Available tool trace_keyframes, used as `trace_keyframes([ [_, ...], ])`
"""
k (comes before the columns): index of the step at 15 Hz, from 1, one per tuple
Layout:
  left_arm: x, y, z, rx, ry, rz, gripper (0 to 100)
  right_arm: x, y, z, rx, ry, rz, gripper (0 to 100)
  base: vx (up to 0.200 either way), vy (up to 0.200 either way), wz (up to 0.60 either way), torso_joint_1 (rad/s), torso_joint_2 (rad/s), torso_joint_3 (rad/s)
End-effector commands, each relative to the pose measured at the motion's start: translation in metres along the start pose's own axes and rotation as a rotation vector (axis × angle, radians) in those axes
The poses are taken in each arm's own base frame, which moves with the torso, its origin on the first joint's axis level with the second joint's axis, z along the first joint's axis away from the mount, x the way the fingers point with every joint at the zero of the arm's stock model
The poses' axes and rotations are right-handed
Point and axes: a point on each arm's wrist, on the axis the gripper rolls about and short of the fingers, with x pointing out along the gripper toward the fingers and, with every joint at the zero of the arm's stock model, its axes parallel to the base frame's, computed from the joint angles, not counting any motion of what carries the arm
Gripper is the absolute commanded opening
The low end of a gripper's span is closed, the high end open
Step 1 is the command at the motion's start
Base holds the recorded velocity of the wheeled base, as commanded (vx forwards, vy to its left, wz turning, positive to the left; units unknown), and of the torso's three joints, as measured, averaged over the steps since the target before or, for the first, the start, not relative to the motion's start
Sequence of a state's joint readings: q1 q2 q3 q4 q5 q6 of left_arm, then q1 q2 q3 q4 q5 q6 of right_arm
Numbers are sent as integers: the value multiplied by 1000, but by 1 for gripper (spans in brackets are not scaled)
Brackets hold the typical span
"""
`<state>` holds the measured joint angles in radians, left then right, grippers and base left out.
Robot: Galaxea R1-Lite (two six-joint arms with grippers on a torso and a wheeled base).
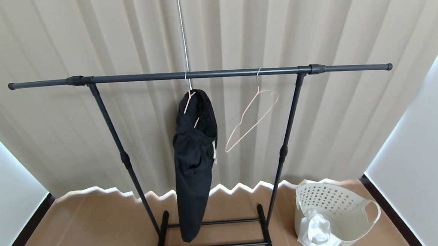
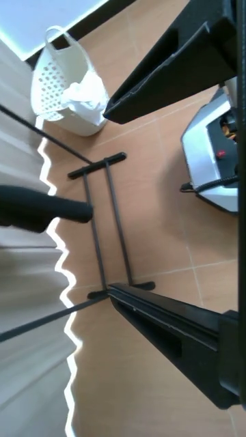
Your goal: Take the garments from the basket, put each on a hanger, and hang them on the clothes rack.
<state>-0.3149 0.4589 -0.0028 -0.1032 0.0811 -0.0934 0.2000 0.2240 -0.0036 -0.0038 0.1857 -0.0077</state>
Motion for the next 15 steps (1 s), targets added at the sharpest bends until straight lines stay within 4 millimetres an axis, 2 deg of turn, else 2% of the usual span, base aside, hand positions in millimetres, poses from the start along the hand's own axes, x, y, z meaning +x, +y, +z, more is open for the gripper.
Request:
trace_keyframes([
  [1, -9, 2, -3, -18, -107, 44, 100, -6, 1, -3, -17, -72, -50, 100, 0, 0, 0, 0, 0, 0],
  [4, -24, 2, -13, 107, -249, 114, 100, -8, 2, -5, -51, -94, -119, 100, 0, 0, 0, 0, 0, 0],
  [8, -29, 0, -16, 128, -307, 254, 100, -8, 2, -5, -46, -98, -153, 100, 0, 0, 0, 0, 0, 0],
  [9, -32, -2, -18, 143, -344, 334, 100, -9, 3, -5, -43, -104, -191, 100, 0, 0, 0, 0, 0, 0],
  [13, -35, -3, -21, 154, -394, 313, 100, -14, 6, -9, -61, -197, -249, 100, 0, 0, 0, 0, 0, 0],
  [15, -35, -5, -21, 133, -403, 222, 100, -14, 6, -8, -37, -203, -246, 100, 0, 0, 0, 0, 0, 0],
])
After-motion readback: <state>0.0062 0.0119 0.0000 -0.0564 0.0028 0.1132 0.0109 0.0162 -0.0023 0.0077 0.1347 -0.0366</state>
